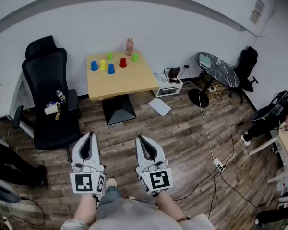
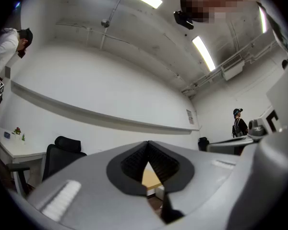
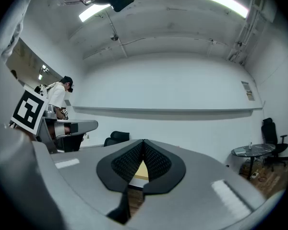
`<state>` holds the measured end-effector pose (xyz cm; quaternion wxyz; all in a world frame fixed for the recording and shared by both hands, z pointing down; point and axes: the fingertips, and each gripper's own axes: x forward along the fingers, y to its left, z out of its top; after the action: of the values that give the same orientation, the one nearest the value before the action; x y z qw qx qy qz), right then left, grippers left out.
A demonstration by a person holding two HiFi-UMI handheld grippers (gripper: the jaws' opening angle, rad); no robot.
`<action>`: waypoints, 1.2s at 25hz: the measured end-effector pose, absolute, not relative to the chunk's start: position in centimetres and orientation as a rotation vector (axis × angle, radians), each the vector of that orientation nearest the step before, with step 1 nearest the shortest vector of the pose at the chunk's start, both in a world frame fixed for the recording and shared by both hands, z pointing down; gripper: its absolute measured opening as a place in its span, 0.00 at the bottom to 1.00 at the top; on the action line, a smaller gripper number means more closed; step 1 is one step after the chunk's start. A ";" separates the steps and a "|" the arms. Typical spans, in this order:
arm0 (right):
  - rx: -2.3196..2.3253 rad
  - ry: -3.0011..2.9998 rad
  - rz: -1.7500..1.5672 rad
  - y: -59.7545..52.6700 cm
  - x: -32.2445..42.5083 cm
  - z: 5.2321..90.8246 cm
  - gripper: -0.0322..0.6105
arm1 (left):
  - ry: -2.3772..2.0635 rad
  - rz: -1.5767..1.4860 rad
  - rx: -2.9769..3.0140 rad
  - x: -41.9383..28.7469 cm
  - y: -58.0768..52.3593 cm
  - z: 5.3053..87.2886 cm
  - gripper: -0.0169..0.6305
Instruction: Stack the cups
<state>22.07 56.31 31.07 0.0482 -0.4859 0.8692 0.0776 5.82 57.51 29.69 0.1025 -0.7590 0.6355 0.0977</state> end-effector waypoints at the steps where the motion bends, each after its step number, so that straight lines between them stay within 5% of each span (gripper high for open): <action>1: -1.482 2.649 0.236 56.2 21.9 31.1 0.05 | 1.876 0.287 -2.241 5.7 57.3 29.7 0.11; 30: -1.590 2.573 0.209 44.2 13.5 31.5 0.06 | 1.813 0.281 -2.352 -4.3 44.5 30.6 0.11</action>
<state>13.52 44.21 31.52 0.0548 -0.5236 0.8474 0.0688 -4.26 44.50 30.59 0.0791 -0.7860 0.6059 0.0939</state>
